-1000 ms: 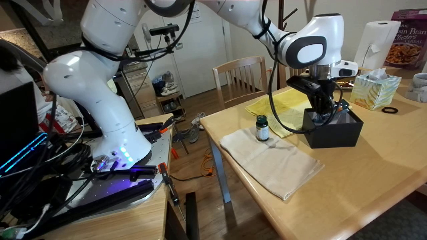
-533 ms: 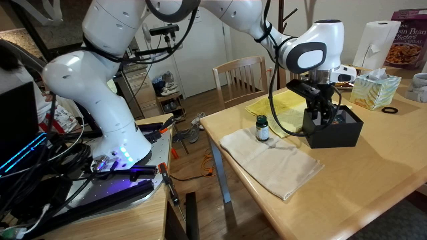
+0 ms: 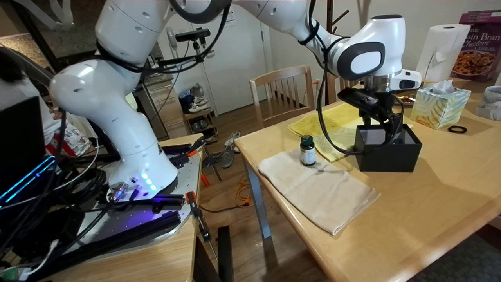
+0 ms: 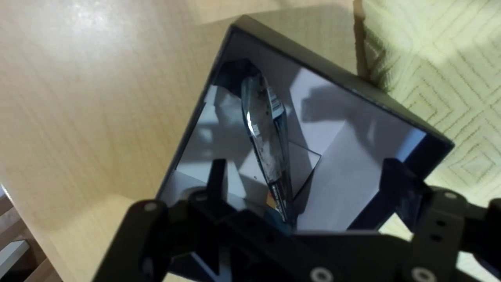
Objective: Put the wrapper in the box
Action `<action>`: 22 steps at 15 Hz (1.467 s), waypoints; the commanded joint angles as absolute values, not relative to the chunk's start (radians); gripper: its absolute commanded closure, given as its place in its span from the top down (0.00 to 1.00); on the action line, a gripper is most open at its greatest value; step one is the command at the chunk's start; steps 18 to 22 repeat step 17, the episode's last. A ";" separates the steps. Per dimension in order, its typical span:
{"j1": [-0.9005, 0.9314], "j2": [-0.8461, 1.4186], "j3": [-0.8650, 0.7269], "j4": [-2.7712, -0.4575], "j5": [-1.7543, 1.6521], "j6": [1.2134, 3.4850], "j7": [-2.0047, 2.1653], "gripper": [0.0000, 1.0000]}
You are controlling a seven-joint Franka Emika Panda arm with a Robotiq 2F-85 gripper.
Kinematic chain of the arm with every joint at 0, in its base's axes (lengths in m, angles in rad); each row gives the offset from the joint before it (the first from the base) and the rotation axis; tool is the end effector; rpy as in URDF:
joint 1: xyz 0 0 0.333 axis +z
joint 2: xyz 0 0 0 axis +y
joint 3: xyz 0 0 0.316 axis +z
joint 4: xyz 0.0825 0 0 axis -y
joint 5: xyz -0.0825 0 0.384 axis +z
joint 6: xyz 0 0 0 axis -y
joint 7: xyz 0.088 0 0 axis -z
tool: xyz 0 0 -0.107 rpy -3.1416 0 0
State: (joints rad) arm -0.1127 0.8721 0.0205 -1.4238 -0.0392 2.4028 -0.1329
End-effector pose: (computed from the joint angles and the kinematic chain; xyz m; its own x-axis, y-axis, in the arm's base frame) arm 0.7326 -0.0711 0.1833 0.9927 0.0612 0.1041 0.0586 -0.9979 0.0277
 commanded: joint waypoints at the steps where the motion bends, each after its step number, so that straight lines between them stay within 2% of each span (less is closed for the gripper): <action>1: -0.104 0.798 0.026 -1.448 -0.026 2.316 -0.152 1.00; 5: -0.087 0.709 0.035 -1.465 -0.022 2.191 -0.163 1.00; 11: -0.072 0.599 0.086 -1.508 -0.003 1.870 -0.259 1.00; 14: -0.057 0.573 0.091 -1.575 0.004 1.863 -0.263 1.00; 15: -0.043 0.617 0.074 -1.498 -0.016 1.858 -0.232 1.00; 22: -0.036 0.611 0.076 -1.530 -0.016 1.859 -0.232 1.00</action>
